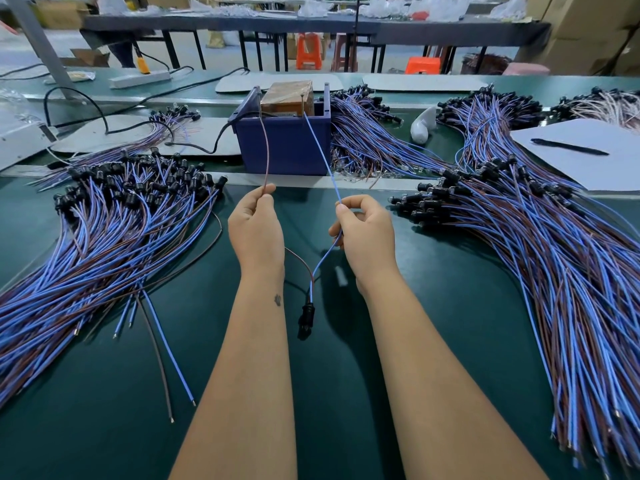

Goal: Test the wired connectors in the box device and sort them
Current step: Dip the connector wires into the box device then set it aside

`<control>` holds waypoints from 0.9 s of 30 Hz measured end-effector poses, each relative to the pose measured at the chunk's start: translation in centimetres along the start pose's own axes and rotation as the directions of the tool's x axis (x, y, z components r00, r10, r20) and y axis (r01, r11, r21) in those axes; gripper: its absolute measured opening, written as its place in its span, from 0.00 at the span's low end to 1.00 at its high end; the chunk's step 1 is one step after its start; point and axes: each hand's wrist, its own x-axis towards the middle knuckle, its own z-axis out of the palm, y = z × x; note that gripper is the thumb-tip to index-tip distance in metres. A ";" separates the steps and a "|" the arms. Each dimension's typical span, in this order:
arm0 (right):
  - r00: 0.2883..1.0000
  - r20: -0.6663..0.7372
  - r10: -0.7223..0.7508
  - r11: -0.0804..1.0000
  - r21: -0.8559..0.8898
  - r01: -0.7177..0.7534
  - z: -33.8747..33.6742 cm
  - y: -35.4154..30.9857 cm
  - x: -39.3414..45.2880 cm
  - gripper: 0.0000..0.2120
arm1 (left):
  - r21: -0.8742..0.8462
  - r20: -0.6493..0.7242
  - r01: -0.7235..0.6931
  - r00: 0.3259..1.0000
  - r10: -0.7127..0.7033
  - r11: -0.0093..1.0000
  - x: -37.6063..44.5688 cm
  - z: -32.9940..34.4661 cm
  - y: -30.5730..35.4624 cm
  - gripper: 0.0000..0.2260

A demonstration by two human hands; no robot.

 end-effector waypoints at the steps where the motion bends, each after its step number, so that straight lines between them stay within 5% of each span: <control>1: 1.000 0.001 -0.001 1.000 -0.005 0.001 0.0 0.0 0.0 0.05 | 0.002 0.002 0.001 1.000 -0.001 1.000 0.0 0.0 0.0 0.12; 27: 0.999 0.037 -0.026 0.994 -0.102 0.030 0.3 0.0 -0.2 0.07 | 0.018 0.026 0.017 1.000 -0.017 1.000 0.2 0.0 -0.1 0.11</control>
